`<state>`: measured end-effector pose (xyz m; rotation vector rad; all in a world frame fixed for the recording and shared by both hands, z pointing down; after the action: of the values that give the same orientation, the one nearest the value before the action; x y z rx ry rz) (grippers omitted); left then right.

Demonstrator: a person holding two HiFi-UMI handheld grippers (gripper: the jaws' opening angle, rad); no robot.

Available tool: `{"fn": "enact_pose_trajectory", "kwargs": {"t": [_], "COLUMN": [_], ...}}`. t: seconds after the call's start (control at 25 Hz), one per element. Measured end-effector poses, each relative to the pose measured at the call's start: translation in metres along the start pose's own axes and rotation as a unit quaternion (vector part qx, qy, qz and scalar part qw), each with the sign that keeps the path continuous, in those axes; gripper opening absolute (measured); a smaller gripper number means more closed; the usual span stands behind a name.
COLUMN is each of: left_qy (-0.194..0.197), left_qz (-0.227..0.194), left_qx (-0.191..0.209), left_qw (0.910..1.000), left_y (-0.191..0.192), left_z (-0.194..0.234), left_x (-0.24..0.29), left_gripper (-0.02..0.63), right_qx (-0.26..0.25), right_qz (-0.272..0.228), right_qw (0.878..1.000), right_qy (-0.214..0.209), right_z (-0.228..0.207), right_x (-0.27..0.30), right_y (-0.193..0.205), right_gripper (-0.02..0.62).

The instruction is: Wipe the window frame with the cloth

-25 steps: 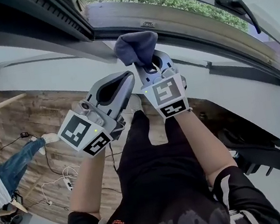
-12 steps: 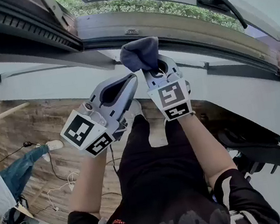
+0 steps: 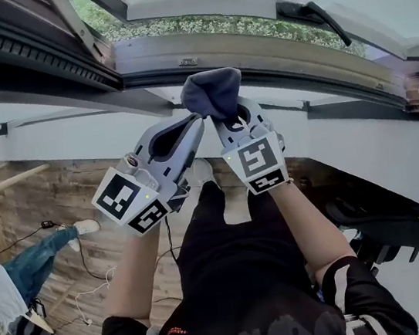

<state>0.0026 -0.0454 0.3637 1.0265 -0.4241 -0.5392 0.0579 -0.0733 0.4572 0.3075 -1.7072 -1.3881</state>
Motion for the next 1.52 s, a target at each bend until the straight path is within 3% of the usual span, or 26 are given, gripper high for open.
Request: {"fn": "enact_pose_trajectory", "kwargs": {"t": [0.6, 0.76, 0.88, 1.12, 1.52], "left_qy": [-0.009, -0.022, -0.019, 0.03, 0.066], "left_qz": [-0.064, -0.074, -0.08, -0.075, -0.078], "left_qx": [0.055, 0.108, 0.138, 0.172, 0.182], "left_qw": [0.9964, 0.9911, 0.987, 0.9817, 0.9781], "left_y": [-0.076, -0.092, -0.102, -0.113, -0.122], "left_z": [-0.029, -0.042, -0.054, -0.084, -0.121], "left_x": [-0.015, -0.01, -0.002, 0.025, 0.067], "left_gripper": [0.02, 0.02, 0.02, 0.02, 0.02], "right_qx": [-0.011, -0.016, -0.02, -0.015, -0.001], "right_qz": [-0.115, -0.134, -0.143, -0.148, -0.161], "right_qw": [0.993, 0.99, 0.988, 0.986, 0.98], "right_qy": [0.035, 0.045, 0.048, 0.071, 0.113], "right_z": [-0.045, -0.059, -0.07, -0.103, -0.148], "right_x": [-0.095, -0.123, -0.144, -0.187, -0.248], "right_y": [-0.125, -0.144, -0.152, -0.148, -0.14], "right_gripper": [0.052, 0.052, 0.052, 0.052, 0.052]}}
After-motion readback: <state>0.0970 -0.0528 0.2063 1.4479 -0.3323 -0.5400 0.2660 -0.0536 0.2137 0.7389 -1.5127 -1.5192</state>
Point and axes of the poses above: the fingertips, and each gripper's own axes: x forward along the fingers, z to its left, y out of its underside, the point moved 2 cm from there along -x, backward along the fingers, and after that the axes turned 1 degree about -y, right-handed, at the moved point
